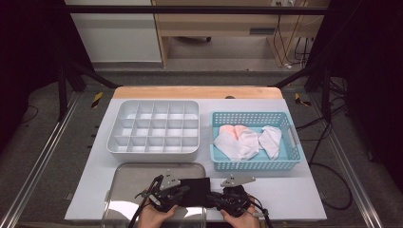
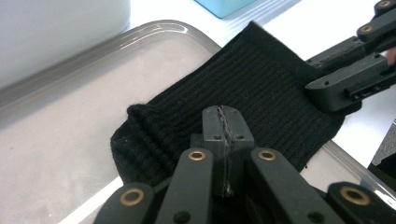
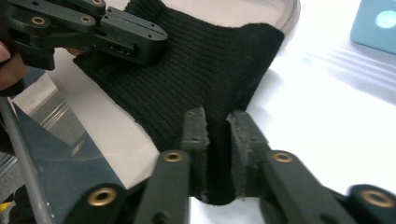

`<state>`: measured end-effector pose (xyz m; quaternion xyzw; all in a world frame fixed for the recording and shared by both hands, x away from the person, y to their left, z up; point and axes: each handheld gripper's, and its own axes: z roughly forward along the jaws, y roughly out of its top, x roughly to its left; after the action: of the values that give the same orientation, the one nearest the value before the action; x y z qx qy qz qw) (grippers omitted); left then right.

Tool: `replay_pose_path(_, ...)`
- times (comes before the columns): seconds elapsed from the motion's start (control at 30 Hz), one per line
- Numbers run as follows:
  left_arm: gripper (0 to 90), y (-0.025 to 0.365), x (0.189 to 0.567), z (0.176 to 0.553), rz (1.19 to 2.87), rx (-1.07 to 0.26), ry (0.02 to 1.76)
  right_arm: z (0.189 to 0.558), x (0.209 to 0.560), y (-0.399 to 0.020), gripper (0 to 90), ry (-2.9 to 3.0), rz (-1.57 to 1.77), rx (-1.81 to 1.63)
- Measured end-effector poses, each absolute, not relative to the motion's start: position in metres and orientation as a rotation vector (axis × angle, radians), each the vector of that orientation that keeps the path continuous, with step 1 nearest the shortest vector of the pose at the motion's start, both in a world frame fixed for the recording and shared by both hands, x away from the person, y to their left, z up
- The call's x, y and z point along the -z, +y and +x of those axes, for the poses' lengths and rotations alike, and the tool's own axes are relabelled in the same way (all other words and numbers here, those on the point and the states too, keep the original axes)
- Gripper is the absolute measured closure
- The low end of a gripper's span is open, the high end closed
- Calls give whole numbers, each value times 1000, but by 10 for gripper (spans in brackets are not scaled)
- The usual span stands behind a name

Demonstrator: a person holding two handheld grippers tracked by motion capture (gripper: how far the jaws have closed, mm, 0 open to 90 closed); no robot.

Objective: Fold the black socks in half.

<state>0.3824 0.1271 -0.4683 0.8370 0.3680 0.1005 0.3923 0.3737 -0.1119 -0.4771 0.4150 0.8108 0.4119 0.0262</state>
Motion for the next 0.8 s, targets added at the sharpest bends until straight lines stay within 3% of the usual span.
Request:
replay_pose_path(0.57, 863, 110, 464, 387, 2134, -259, 907, 372, 452, -102, 805, 2455, 1173, -1278)
replay_pose_path(0.8, 865, 144, 442, 384, 2029, -284, 936, 373, 450, -103, 803, 2444, 1173, -1286)
